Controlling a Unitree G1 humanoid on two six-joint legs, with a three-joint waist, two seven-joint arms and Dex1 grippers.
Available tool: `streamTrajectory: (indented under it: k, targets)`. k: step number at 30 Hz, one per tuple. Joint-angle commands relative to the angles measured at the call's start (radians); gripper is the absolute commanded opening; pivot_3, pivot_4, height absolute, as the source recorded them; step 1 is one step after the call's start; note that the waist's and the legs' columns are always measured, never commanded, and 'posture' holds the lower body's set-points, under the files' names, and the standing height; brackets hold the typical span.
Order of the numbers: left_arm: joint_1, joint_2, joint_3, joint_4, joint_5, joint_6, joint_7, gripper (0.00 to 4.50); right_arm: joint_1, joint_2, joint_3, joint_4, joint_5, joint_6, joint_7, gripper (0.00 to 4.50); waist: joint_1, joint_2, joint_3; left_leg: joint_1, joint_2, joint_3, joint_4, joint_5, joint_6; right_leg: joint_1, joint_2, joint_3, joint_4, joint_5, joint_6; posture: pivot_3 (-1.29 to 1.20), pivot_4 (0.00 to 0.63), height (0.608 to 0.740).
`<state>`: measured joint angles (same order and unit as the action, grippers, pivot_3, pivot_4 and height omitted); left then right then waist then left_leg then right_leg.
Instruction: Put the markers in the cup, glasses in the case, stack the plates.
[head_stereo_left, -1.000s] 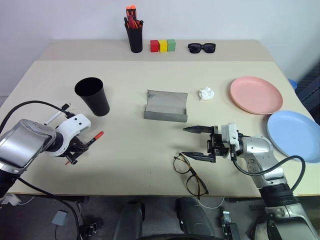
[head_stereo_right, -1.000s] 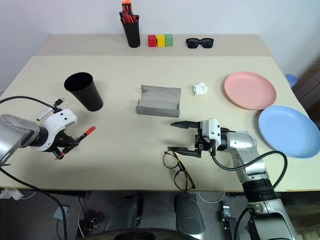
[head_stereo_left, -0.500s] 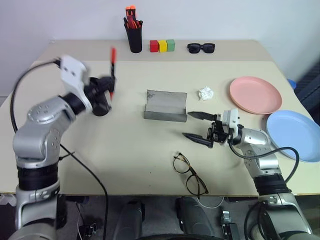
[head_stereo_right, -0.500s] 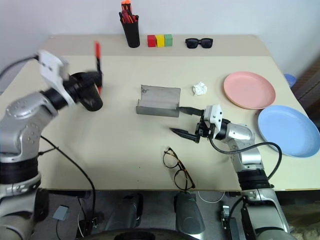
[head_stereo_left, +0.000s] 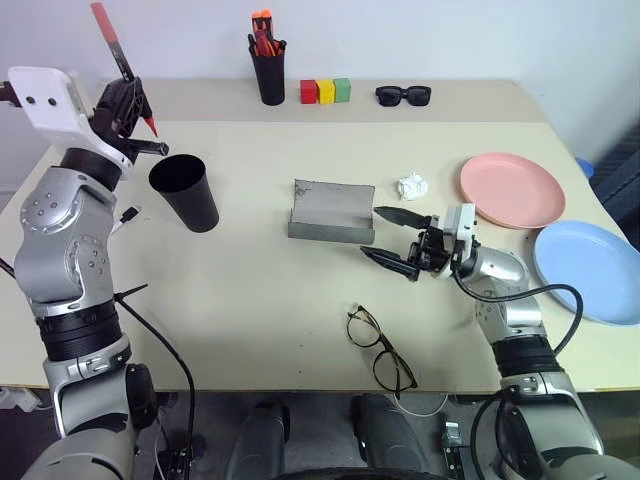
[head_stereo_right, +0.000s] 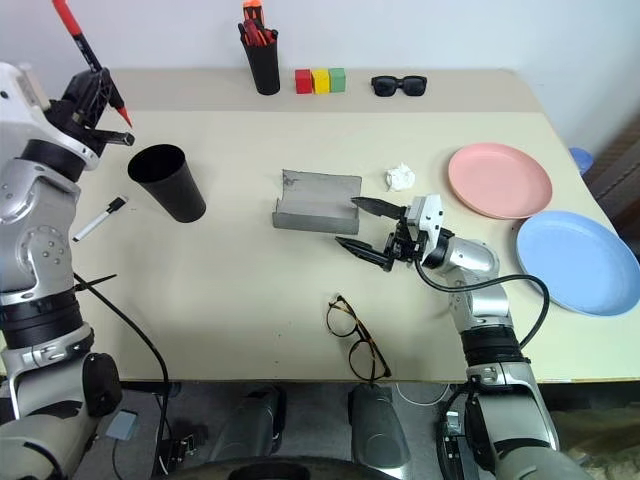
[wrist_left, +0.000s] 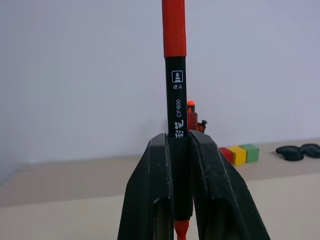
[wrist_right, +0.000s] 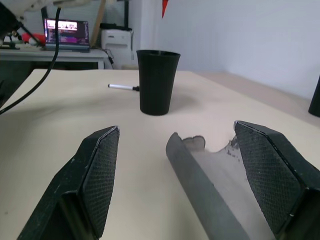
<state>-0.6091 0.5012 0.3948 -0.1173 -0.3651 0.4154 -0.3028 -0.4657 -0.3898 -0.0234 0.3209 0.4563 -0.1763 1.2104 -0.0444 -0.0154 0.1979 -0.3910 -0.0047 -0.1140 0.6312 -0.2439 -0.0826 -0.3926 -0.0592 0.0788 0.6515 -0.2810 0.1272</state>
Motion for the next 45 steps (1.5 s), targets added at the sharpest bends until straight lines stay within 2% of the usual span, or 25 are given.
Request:
streamTrajectory:
  k: [1, 11, 33, 35, 36, 43, 45]
  targets:
    - [0.035, 0.011, -0.010, -0.033, 0.014, -0.040, -0.006, 0.03, -0.027, 0.010, -0.032, 0.013, 0.020, -0.026, 0.006, 3.76, 0.000, 0.000, 0.000, 0.000, 0.000, 0.000, 0.000, 0.000, 0.000, 0.000, 0.000, 0.000, 0.000, 0.000, 0.000, 0.00, 0.150, 0.740]
    - [0.146, -0.031, -0.023, -0.023, 0.011, -0.084, -0.002, 0.03, -0.042, 0.026, -0.041, 0.045, 0.010, -0.047, 0.010, 3.76, 0.000, 0.000, 0.000, 0.000, 0.000, 0.000, 0.000, 0.000, 0.000, 0.000, 0.000, 0.000, 0.000, 0.000, 0.000, 0.00, 0.150, 0.740]
    - [0.191, -0.055, -0.071, 0.047, 0.059, -0.197, -0.017, 0.03, -0.030, 0.027, -0.043, 0.007, 0.017, -0.035, -0.002, 3.76, 0.000, 0.000, 0.000, 0.000, 0.000, 0.000, 0.000, 0.000, 0.000, 0.000, 0.000, 0.000, 0.000, 0.000, 0.000, 0.00, 0.150, 0.740]
    - [0.197, -0.056, -0.081, 0.050, 0.070, -0.206, -0.022, 0.95, -0.030, 0.027, -0.043, 0.004, 0.017, -0.034, -0.003, 3.76, 0.000, 0.000, 0.000, 0.000, 0.000, 0.000, 0.000, 0.000, 0.000, 0.000, 0.000, 0.000, 0.000, 0.000, 0.000, 0.00, 0.150, 0.740]
    - [0.199, -0.059, -0.084, 0.052, 0.069, -0.207, -0.026, 1.17, -0.030, 0.027, -0.043, 0.004, 0.017, -0.034, -0.004, 3.76, 0.000, 0.000, 0.000, 0.000, 0.000, 0.000, 0.000, 0.000, 0.000, 0.000, 0.000, 0.000, 0.000, 0.000, 0.000, 0.00, 0.150, 0.740]
    - [0.213, -0.065, -0.081, 0.032, 0.054, -0.211, -0.029, 4.49, -0.035, 0.024, -0.044, 0.008, 0.017, -0.030, -0.005, 3.76, 0.000, 0.000, 0.000, 0.000, 0.000, 0.000, 0.000, 0.000, 0.000, 0.000, 0.000, 0.000, 0.000, 0.000, 0.000, 0.00, 0.150, 0.740]
    - [0.211, -0.067, -0.052, 0.000, 0.014, -0.197, -0.028, 4.49, -0.037, 0.022, -0.044, 0.011, 0.016, -0.029, -0.006, 3.76, -0.001, 0.000, 0.000, 0.000, 0.000, 0.000, 0.000, 0.000, 0.000, 0.000, 0.000, 0.000, 0.000, 0.000, 0.000, 0.00, 0.150, 0.740]
